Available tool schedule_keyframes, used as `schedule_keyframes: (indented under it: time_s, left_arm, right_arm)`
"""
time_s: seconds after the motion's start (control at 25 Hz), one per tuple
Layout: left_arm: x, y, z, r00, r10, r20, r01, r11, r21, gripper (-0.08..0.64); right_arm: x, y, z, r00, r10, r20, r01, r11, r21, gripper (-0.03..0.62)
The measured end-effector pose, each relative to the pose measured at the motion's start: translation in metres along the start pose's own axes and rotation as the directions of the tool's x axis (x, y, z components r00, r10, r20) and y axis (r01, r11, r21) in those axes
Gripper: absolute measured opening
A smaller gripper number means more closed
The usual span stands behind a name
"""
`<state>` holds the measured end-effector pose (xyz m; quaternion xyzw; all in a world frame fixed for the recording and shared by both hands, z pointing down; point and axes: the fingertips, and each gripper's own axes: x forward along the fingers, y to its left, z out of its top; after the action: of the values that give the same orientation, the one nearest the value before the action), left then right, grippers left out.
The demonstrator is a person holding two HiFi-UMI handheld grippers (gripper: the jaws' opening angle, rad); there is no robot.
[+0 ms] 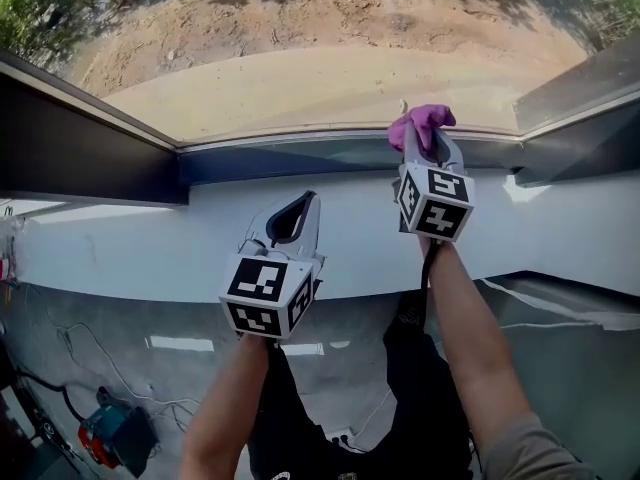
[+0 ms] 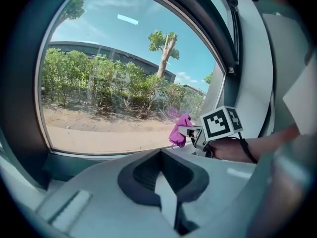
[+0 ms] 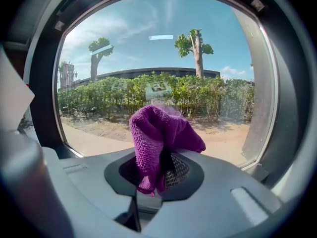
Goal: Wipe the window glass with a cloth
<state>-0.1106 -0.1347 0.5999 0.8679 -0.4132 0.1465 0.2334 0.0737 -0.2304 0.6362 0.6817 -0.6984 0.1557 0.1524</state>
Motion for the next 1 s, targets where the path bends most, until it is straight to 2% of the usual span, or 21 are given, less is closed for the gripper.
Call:
schedule_keyframes:
  time_s: [0.68, 1.0]
  left_arm:
    - [-0.099, 0.122, -0.015, 0.993, 0.118, -0.031, -0.118, 0.993, -0.007, 0.000]
    - [-0.129, 0.164, -0.019, 0.989, 0.143, -0.035, -0.144, 0.989, -0.024, 0.000]
  right_arm:
    - [0.022, 0.188, -0.005, 0.991, 0.123, -0.059, -0.125, 0.992, -0.029, 0.087]
    - [0.033, 0.261, -0.009, 0.979, 0.186, -0.085, -0.190, 0.981, -0.040, 0.087]
